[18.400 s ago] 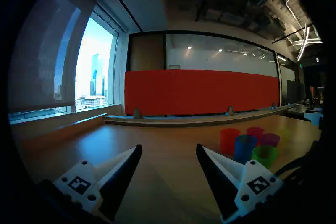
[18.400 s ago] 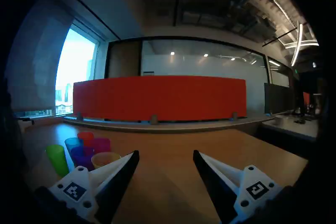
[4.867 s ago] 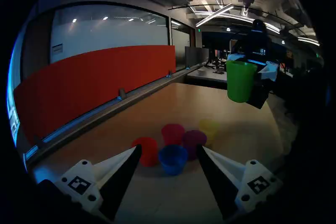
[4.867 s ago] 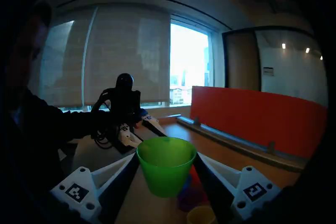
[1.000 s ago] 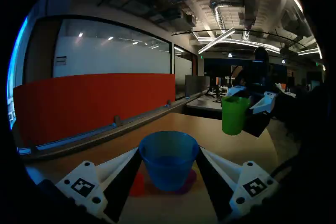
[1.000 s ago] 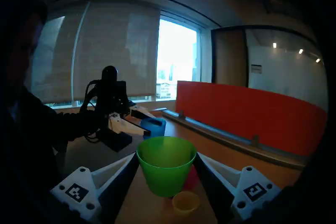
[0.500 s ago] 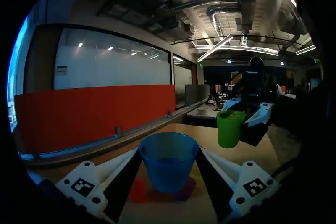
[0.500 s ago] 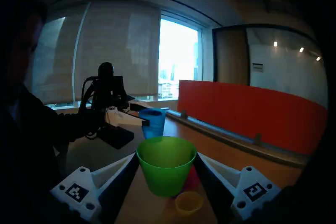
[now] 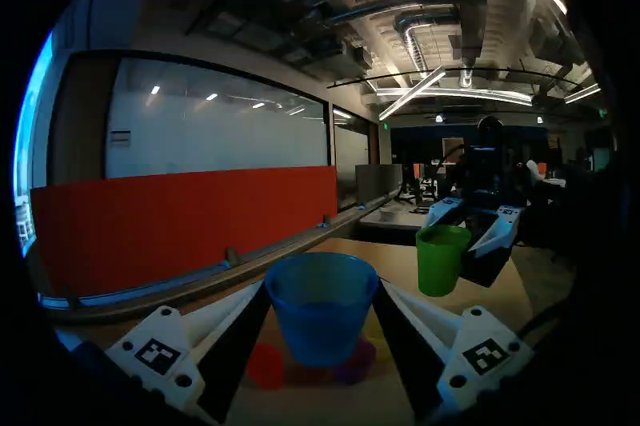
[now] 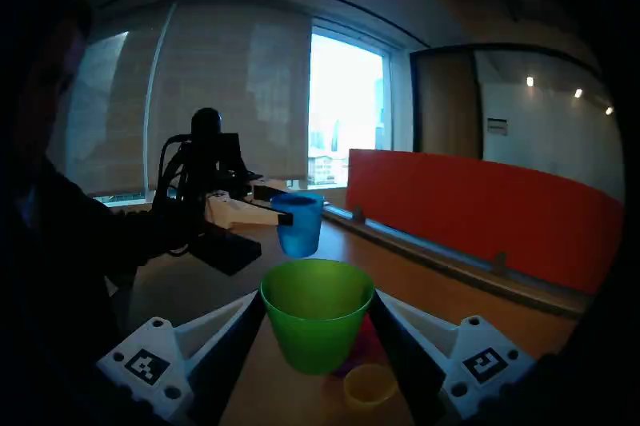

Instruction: Pour water

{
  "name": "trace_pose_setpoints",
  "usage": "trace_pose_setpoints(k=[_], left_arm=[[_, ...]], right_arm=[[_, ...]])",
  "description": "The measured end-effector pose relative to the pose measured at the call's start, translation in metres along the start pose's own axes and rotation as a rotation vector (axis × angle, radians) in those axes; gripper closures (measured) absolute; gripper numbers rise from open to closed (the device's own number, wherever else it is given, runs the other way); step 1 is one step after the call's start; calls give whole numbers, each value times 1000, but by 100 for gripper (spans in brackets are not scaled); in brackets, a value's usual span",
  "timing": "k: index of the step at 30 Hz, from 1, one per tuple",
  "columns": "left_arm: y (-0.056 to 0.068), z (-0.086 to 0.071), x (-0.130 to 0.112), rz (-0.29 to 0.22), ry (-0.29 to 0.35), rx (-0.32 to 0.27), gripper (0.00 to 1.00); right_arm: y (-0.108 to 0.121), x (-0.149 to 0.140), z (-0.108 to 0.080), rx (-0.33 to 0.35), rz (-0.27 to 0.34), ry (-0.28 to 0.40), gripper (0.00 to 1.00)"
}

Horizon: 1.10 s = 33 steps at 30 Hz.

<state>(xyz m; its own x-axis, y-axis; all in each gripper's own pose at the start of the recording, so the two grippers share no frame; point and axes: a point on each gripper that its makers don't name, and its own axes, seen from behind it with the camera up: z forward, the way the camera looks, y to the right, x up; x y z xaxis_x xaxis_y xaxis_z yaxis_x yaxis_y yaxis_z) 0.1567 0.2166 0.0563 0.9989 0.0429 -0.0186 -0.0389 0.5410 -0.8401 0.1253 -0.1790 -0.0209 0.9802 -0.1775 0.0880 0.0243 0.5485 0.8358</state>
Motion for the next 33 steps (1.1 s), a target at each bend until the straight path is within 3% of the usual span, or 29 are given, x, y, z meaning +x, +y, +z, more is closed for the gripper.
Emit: trace_pose_setpoints(k=[12,23,33], left_arm=[[2,-12,17,52,14,6,14],[4,-23,36,137,31,20,14],[9,-30,52,245,50,42,14]], right_arm=[[-10,-1,7,21,-6,1,9],[-23,-2,21,56,-18,9,9],[-38,0,33,95,-33,20,9]])
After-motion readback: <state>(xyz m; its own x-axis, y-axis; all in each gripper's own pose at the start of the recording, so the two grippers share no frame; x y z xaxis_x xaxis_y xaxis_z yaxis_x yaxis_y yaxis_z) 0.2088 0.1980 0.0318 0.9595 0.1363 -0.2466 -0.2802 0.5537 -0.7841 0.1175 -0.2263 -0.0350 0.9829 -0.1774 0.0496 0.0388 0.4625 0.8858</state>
